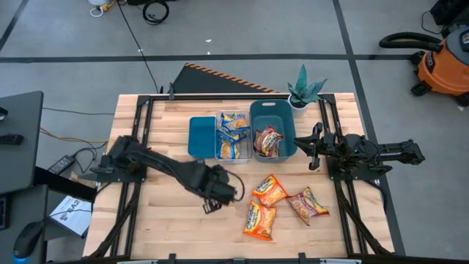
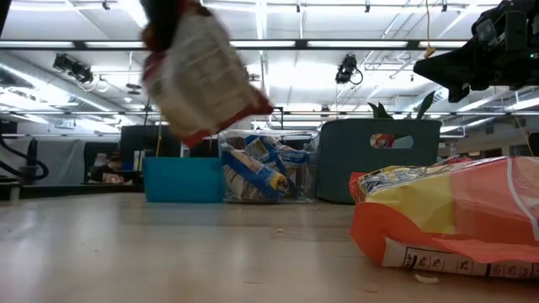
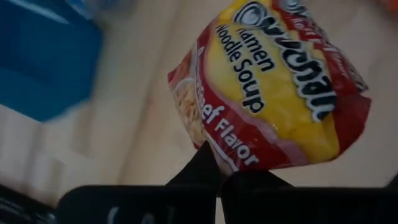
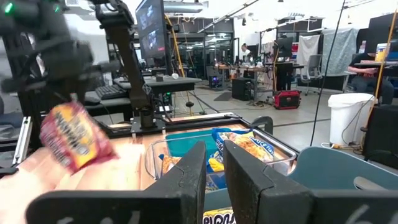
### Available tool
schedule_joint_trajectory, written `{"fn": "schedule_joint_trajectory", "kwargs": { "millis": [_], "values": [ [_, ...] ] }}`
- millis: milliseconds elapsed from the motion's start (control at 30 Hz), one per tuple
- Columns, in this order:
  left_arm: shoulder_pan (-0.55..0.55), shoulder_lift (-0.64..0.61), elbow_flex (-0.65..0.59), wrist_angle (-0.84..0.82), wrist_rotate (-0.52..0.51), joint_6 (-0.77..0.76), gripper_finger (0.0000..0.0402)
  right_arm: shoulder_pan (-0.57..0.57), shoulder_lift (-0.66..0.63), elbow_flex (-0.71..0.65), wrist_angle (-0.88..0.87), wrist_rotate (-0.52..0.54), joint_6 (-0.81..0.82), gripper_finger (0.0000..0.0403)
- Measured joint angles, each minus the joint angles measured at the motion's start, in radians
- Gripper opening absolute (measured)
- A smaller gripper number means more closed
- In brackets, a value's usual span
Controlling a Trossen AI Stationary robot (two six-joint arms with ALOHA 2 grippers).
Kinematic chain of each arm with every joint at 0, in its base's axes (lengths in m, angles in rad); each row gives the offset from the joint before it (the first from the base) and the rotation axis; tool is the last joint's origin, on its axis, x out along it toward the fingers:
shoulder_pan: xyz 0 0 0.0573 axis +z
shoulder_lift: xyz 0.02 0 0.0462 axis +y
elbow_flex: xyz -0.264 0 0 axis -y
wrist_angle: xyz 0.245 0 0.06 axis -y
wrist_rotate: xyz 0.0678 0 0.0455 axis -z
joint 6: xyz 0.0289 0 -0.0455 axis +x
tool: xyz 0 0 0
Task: Sort Maruchan noodles
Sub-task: Put the left red noodle into the green bin
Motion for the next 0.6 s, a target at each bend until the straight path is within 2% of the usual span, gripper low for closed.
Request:
{"fn": "schedule_joint_trajectory", "kwargs": {
  "millis": [200, 367, 600],
  "values": [
    [0.073, -0.088, 0.0, 0.143, -0.136, 0.169, 0.0003, 0.0, 0.0, 0.0, 0.0, 0.0, 0.0, 0.0061],
    [0.151, -0.103, 0.0, 0.294, -0.272, 0.369, 0.0003, 0.0, 0.0, 0.0, 0.001, 0.0, 0.0, 0.0061],
    [0.314, -0.077, -0.001, 0.583, -0.259, 0.659, 0.0003, 0.0, 0.0, 0.0, 0.0, 0.0, 0.0, 0.0061]
  ]
}}
